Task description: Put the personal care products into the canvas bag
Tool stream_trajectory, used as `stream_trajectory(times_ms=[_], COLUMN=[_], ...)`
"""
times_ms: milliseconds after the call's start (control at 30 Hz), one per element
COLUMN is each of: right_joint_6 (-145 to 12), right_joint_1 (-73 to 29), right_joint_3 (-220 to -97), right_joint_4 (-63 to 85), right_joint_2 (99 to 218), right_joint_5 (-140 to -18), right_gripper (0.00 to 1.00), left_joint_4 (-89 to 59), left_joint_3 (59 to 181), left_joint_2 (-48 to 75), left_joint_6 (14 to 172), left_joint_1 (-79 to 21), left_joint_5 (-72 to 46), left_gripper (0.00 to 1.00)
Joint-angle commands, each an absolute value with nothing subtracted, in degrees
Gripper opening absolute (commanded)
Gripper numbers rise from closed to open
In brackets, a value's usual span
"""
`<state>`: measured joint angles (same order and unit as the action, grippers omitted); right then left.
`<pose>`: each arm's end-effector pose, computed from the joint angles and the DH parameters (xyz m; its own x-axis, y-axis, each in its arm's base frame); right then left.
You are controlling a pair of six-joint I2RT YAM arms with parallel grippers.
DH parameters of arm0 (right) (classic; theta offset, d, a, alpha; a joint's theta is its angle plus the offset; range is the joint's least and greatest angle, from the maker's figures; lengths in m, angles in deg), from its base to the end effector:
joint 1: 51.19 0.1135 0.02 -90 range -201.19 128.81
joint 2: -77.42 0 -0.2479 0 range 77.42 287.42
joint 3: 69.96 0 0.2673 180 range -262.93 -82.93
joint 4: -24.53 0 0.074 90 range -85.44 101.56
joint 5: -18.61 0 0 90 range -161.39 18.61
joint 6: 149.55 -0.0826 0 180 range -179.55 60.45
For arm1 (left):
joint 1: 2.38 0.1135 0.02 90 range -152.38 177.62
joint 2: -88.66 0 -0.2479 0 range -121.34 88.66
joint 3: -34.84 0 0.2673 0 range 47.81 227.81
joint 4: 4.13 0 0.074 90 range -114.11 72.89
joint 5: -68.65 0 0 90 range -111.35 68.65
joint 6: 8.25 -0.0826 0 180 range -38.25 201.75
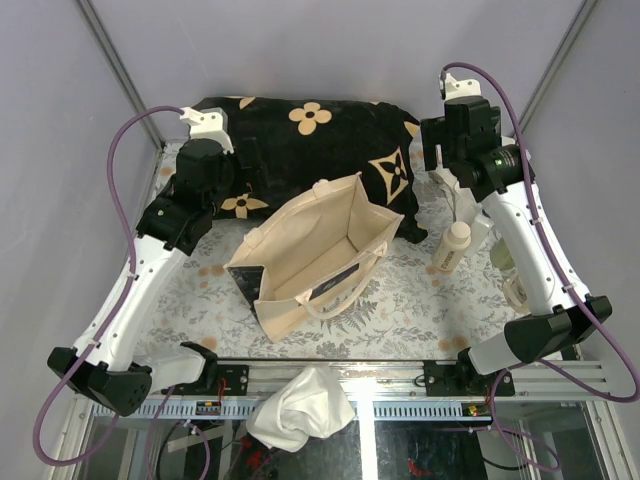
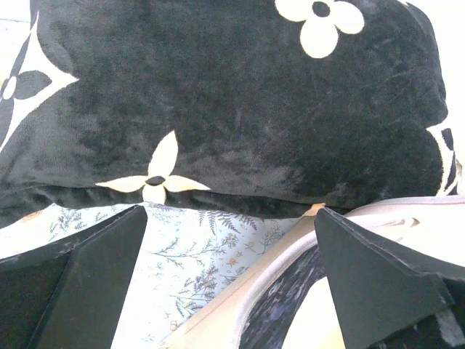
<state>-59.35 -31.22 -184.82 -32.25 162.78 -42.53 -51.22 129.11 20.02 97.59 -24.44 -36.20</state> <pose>0.3545 0.0864 0.4251 -0.4311 -0.1599 -0.8880 0.1026 0.9691 -0.2243 0.2989 -0.0983 0.4037 -0.3649 -0.1368 -0.9209 0.0440 0.9855 -0.1638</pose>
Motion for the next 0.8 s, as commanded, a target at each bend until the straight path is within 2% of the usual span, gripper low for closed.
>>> stream_trajectory(times_ms=[0, 433, 633, 767], right_joint_6=[-58.83, -59.18, -60.41, -64.48], right_joint_1=[-31.29, -31.25, -31.43, -34.45], right_joint_3=[-186.92, -186.8, -189.42, -191.99], right_joint_4=[-30.93, -31.1, -35.17, -40.17], right_joint_2=[162.5, 162.62, 164.29, 166.54], right_joint_5=[-42.88, -41.16, -37.49, -41.57], right_gripper=[0.99, 0.99, 0.99, 0.99], left_joint_4=[-49.89, -52.99, -57.31, -57.85], left_joint_3=[129.12, 131.95, 136.42, 134.97], left_joint_2=[20.61, 18.95, 16.61, 16.74], left_joint_6=[97.53, 92.97, 87.39, 85.67], left_joint_1=[-24.18, -24.18, -24.17, -24.29], left_joint_5=[-37.7, -38.87, -21.71, -19.06], left_gripper=[1.0, 1.0, 1.0, 1.0])
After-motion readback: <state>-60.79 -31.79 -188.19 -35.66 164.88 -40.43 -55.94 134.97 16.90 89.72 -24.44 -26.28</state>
